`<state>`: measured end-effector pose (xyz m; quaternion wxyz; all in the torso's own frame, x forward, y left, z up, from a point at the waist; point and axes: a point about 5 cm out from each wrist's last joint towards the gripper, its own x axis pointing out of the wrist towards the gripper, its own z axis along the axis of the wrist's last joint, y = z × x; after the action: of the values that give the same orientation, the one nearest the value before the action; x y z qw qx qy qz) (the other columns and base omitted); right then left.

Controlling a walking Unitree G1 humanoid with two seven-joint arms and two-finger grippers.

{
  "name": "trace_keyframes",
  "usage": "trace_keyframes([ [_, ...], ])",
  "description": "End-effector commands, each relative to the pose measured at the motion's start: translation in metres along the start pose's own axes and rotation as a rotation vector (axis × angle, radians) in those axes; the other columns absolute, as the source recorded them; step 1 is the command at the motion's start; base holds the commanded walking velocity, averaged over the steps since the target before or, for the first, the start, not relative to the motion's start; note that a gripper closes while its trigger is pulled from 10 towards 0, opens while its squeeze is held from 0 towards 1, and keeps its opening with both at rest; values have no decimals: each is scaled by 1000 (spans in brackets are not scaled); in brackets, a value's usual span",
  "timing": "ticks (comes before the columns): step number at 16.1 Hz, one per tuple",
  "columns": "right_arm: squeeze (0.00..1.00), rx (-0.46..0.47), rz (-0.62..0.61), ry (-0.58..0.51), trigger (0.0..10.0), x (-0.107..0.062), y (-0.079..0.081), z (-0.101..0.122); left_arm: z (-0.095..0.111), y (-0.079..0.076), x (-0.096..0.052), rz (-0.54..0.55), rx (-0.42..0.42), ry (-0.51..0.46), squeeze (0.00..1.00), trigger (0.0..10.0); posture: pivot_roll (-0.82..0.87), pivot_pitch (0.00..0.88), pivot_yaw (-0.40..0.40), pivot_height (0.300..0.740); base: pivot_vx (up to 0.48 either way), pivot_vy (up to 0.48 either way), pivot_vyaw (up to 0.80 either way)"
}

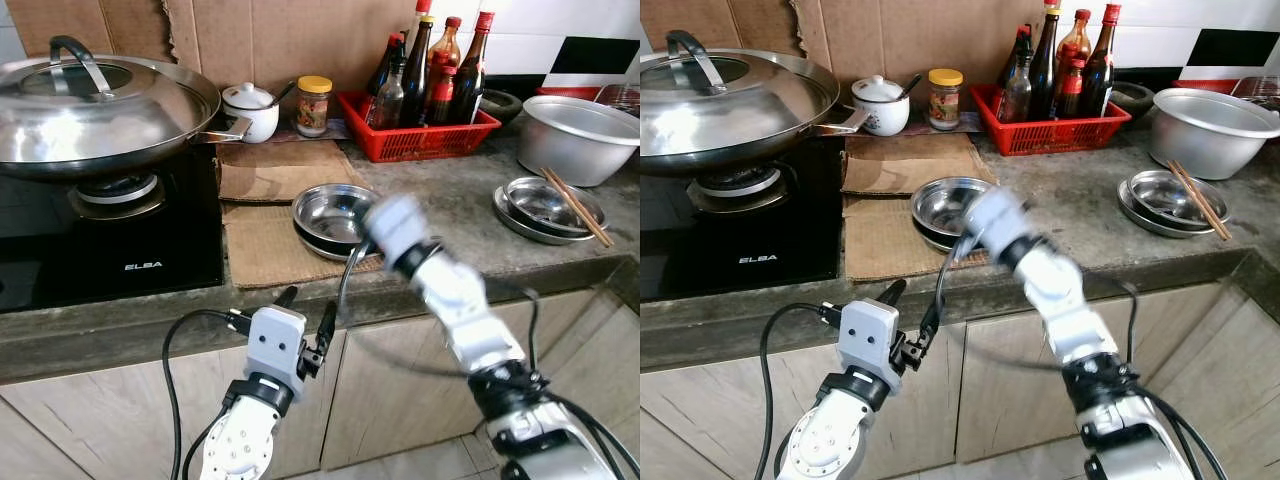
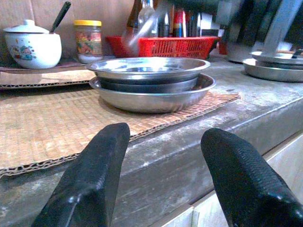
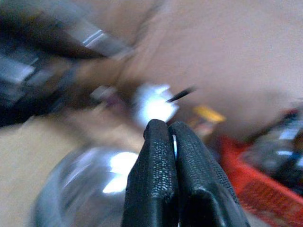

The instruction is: Kitchen organization

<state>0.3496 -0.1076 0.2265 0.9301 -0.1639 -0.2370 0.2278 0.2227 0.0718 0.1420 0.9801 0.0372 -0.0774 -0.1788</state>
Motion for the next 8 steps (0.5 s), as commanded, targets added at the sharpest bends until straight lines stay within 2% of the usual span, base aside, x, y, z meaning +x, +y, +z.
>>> trace_keyframes([
  [1, 0, 17, -62, -39, 0, 3, -11, 12, 0, -1, 1, 0, -2, 1, 0, 10000, 102, 15, -86, 740, 0, 0, 0],
  [4, 0, 120, -230, -120, 0, 0, -20, 35, 0, 0, 4, 4, -4, -3, 0, 10000, 98, 6, -80, 740, 0, 0, 0],
  [6, 0, 76, -322, -143, 0, -8, -26, 45, 1, 1, 6, 5, 0, -5, 0, 10000, 96, 3, -76, 740, 0, 0, 0],
  [7, 0, -6, -462, -124, 0, -30, -33, 49, 2, 5, 7, 17, 9, -9, 0, 10000, 91, 0, -72, 740, 0, 0, 0],
  [8, 0, -7, -478, -118, 0, -33, -33, 49, 2, 5, 8, 19, 9, -10, 0, 10000, 91, 0, -72, 740, 0, 0, 0],
])
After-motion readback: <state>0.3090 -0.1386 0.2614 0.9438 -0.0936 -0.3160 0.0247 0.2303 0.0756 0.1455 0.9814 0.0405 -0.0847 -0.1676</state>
